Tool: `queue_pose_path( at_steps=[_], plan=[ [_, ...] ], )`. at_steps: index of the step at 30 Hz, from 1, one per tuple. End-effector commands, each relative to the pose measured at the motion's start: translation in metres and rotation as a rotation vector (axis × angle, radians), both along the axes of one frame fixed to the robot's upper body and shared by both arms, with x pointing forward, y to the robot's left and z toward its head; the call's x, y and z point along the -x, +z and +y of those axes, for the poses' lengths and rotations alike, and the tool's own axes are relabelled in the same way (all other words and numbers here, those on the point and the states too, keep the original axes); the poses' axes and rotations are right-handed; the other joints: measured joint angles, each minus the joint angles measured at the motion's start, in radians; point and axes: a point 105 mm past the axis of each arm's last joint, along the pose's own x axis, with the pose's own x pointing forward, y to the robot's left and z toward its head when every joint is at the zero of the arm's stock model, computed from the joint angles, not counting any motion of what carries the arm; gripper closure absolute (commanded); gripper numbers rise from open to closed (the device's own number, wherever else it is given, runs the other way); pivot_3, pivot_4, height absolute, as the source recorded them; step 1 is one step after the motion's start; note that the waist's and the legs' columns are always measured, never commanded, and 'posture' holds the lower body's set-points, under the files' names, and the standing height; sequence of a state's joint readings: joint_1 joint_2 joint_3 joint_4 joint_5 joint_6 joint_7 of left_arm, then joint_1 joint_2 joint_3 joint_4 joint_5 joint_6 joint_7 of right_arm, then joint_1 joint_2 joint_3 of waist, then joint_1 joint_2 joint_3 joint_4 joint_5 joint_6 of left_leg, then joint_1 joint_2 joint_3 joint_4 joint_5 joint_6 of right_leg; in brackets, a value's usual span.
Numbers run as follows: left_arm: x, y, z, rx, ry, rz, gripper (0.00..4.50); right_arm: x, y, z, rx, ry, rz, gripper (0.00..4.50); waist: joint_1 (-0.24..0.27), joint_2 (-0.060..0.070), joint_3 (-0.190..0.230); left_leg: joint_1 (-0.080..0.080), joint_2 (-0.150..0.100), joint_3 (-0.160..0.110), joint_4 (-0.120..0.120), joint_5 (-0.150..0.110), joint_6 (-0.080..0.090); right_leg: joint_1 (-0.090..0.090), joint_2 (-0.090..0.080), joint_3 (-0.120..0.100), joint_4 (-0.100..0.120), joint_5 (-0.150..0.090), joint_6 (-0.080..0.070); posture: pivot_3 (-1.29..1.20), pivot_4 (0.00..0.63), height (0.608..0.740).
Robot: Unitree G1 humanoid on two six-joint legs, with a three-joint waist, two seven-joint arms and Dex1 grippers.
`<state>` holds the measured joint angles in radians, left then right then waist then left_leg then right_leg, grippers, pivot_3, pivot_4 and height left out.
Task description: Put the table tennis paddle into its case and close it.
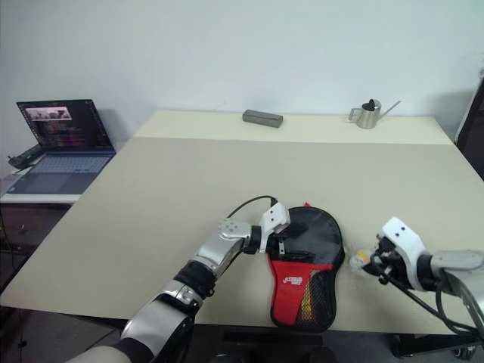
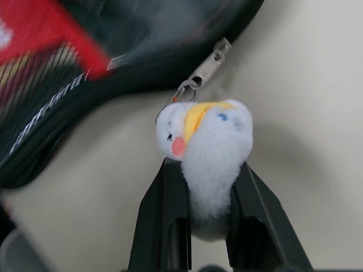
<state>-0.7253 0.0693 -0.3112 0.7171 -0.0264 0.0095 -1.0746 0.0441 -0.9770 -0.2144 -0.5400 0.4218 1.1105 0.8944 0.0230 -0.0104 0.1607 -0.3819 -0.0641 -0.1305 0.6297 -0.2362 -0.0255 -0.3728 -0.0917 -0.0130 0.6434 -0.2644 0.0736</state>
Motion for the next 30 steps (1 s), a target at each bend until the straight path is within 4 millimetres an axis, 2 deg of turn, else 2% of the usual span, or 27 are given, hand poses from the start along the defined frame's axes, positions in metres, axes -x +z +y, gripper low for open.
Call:
queue_pose_path(
  at_steps=[1,11,20,26,30],
  plan=[
    [0.014,-0.042,0.006,-0.103,0.004,0.118,0.00,0.015,0.007,0.006,-0.002,0.048,0.012,4.16,0.001,0.000,0.000,0.000,0.000,0.000,0.000,0.000,0.000,0.000,0.000,0.000,0.000,0.000,0.000,0.00,0.150,0.740],
    [0.015,-0.042,0.002,-0.105,-0.009,0.117,0.00,0.066,-0.003,0.022,-0.021,0.172,0.146,4.16,0.007,-0.002,-0.002,0.000,0.000,0.000,0.000,0.000,0.000,0.002,0.000,-0.001,-0.001,-0.001,0.001,0.00,0.150,0.740],
    [0.016,-0.043,0.000,-0.106,-0.016,0.120,0.00,0.115,-0.013,0.029,-0.010,0.290,0.274,4.17,0.035,-0.003,-0.003,-0.001,-0.002,-0.001,0.000,-0.003,0.001,0.003,-0.001,-0.002,-0.004,-0.003,0.004,0.00,0.150,0.740],
    [0.017,-0.044,-0.001,-0.106,-0.019,0.122,0.00,0.103,-0.012,0.032,-0.016,0.279,0.213,4.17,0.034,-0.004,-0.004,0.000,-0.002,0.000,0.001,-0.004,0.002,0.004,-0.002,-0.002,-0.006,-0.003,0.004,0.00,0.150,0.740],
    [0.017,-0.044,-0.001,-0.106,-0.017,0.122,0.00,0.085,-0.009,0.031,-0.008,0.247,0.137,4.17,0.032,-0.005,-0.004,0.000,-0.002,0.000,0.001,-0.004,0.002,0.004,-0.002,-0.002,-0.006,-0.003,0.004,0.00,0.150,0.740]
  ],
)
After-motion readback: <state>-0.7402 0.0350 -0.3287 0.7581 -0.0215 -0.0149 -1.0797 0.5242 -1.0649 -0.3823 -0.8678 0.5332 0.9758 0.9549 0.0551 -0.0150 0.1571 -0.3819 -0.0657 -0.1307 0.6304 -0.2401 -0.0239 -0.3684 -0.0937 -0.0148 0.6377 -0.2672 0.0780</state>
